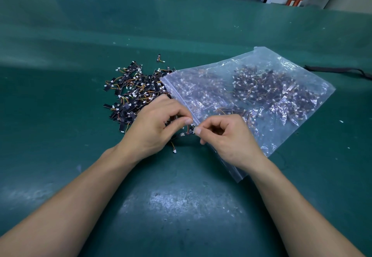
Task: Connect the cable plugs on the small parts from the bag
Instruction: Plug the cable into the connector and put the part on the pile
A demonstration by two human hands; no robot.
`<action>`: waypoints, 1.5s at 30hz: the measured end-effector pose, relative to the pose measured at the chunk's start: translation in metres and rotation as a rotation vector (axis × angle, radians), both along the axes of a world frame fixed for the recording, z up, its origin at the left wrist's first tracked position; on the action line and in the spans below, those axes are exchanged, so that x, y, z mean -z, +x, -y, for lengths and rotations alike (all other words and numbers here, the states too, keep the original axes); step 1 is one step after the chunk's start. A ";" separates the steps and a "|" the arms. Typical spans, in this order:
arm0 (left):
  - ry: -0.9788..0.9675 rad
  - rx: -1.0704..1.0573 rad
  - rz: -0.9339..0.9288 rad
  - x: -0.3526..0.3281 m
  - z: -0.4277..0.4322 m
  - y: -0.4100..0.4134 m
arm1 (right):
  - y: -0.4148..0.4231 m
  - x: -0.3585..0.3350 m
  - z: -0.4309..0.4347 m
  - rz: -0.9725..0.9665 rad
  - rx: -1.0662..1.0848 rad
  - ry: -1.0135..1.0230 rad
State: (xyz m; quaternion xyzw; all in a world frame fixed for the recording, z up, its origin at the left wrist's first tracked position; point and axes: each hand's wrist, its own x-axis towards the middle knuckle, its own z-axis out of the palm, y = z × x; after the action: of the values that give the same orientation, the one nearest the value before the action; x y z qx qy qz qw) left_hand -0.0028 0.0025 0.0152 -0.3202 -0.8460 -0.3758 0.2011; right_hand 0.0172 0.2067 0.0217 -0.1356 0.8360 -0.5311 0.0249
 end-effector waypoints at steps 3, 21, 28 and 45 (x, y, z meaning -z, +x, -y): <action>-0.033 0.047 -0.010 0.002 -0.002 0.000 | 0.001 -0.001 -0.001 -0.003 -0.057 0.070; 0.109 -0.044 0.229 -0.001 -0.004 0.006 | 0.000 -0.008 0.004 -0.036 0.158 -0.190; 0.159 -0.037 0.287 -0.001 -0.006 0.007 | 0.000 -0.006 0.004 -0.048 0.157 -0.176; 0.168 -0.007 0.243 -0.001 -0.006 0.006 | 0.001 -0.003 0.005 -0.080 0.101 -0.145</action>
State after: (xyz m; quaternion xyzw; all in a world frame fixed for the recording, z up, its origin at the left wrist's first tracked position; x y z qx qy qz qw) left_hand 0.0029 0.0085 0.0164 -0.2515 -0.8309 -0.4804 0.1248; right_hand 0.0187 0.2020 0.0252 -0.1157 0.8014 -0.5851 -0.0450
